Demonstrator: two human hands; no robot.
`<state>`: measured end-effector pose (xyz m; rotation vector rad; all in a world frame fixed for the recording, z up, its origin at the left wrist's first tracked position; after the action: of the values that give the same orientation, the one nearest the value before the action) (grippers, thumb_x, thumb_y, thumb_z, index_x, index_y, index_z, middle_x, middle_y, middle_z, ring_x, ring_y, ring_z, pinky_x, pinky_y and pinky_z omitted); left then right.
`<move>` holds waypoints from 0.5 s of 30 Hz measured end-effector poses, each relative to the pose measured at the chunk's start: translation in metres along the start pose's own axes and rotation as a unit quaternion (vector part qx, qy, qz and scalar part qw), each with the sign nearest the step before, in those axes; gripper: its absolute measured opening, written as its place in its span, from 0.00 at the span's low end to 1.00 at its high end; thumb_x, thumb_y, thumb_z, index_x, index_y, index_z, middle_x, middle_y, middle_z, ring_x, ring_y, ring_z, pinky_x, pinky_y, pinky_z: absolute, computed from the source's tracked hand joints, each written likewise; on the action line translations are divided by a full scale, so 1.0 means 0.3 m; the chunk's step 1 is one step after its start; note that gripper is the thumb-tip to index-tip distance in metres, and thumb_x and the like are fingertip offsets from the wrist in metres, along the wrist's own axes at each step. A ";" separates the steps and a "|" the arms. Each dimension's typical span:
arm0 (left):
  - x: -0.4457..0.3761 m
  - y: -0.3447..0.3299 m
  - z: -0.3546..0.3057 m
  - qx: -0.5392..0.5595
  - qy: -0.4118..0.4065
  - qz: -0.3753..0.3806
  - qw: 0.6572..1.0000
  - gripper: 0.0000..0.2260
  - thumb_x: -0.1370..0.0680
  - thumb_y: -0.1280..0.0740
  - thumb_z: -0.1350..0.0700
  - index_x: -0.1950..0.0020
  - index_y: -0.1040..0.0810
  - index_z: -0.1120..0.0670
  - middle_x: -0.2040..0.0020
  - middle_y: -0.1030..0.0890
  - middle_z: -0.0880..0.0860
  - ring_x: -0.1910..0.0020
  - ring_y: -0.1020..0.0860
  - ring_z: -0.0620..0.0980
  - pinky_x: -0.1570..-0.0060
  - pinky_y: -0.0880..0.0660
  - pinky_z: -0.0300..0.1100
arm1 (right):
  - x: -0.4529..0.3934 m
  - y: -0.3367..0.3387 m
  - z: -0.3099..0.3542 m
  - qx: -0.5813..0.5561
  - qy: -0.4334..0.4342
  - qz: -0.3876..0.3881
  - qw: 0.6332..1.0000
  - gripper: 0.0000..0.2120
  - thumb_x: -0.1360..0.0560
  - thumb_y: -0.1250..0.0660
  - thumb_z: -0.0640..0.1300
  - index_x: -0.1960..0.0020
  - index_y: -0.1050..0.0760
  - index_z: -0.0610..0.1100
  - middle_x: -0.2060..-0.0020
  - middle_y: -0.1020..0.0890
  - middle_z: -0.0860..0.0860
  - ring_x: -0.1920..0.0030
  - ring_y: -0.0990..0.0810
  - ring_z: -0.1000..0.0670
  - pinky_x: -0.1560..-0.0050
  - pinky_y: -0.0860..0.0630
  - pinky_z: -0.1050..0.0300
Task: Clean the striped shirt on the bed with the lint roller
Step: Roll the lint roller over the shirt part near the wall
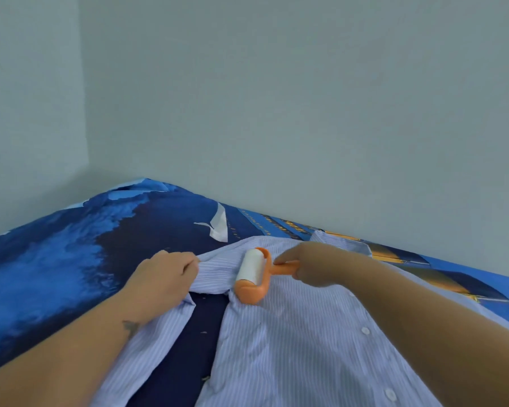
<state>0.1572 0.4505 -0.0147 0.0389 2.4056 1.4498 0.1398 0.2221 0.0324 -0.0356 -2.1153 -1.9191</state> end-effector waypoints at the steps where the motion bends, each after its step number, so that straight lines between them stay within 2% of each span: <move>1: -0.002 -0.001 0.005 -0.004 0.002 -0.007 1.000 0.15 0.20 0.48 0.53 0.65 0.31 0.52 0.70 0.27 0.48 0.61 0.29 0.50 0.56 0.28 0.47 | -0.023 0.010 0.032 0.005 0.008 -0.002 1.000 0.25 0.22 0.43 0.36 0.30 0.32 0.58 0.36 0.25 0.51 0.41 0.26 0.48 0.44 0.29 0.55; 4: -0.006 -0.009 0.000 -0.039 -0.006 -0.018 0.999 0.12 0.20 0.48 0.54 0.56 0.26 0.49 0.63 0.23 0.46 0.54 0.27 0.52 0.50 0.27 0.49 | -0.089 0.039 0.128 0.023 0.030 0.002 0.999 0.25 0.22 0.43 0.37 0.29 0.32 0.57 0.36 0.27 0.51 0.39 0.28 0.48 0.47 0.33 0.57; 6: -0.010 0.001 0.006 -0.020 0.008 -0.041 0.999 0.10 0.19 0.48 0.54 0.49 0.28 0.50 0.61 0.23 0.48 0.56 0.24 0.54 0.54 0.27 0.49 | -0.124 0.057 0.188 0.029 0.051 0.002 0.998 0.24 0.21 0.43 0.37 0.30 0.31 0.57 0.40 0.25 0.51 0.42 0.27 0.47 0.49 0.33 0.57; 9: -0.015 0.022 0.041 0.014 0.046 -0.078 0.996 0.05 0.20 0.48 0.56 0.50 0.34 0.53 0.63 0.22 0.52 0.65 0.25 0.56 0.64 0.30 0.46 | -0.177 0.073 0.258 0.017 0.068 -0.006 0.998 0.21 0.20 0.42 0.40 0.31 0.30 0.56 0.40 0.24 0.52 0.43 0.25 0.48 0.47 0.31 0.56; 12: -0.018 0.016 0.080 0.041 0.076 -0.076 0.993 0.01 0.20 0.47 0.59 0.51 0.38 0.53 0.68 0.26 0.51 0.73 0.30 0.51 0.72 0.37 0.42 | -0.196 0.076 0.292 0.017 0.079 -0.005 0.997 0.20 0.20 0.42 0.43 0.30 0.30 0.56 0.37 0.25 0.50 0.41 0.26 0.47 0.45 0.31 0.56; 15: -0.025 -0.015 0.098 0.052 0.081 -0.036 0.995 0.05 0.23 0.45 0.62 0.51 0.38 0.52 0.67 0.27 0.49 0.72 0.31 0.50 0.72 0.36 0.43 | -0.175 0.067 0.270 -0.010 0.081 0.004 0.997 0.19 0.21 0.40 0.43 0.31 0.29 0.56 0.40 0.23 0.51 0.45 0.25 0.47 0.45 0.29 0.54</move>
<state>0.1735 0.4720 -0.0291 -0.1456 2.5821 1.3418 0.1787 0.3126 0.0339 0.1039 -1.9882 -1.8704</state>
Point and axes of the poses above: each hand's wrist, its own x-axis away from the middle knuckle, its own y-axis out of the back of the hand, z = x × y, the point moved 8 cm from there along -x, towards the middle knuckle
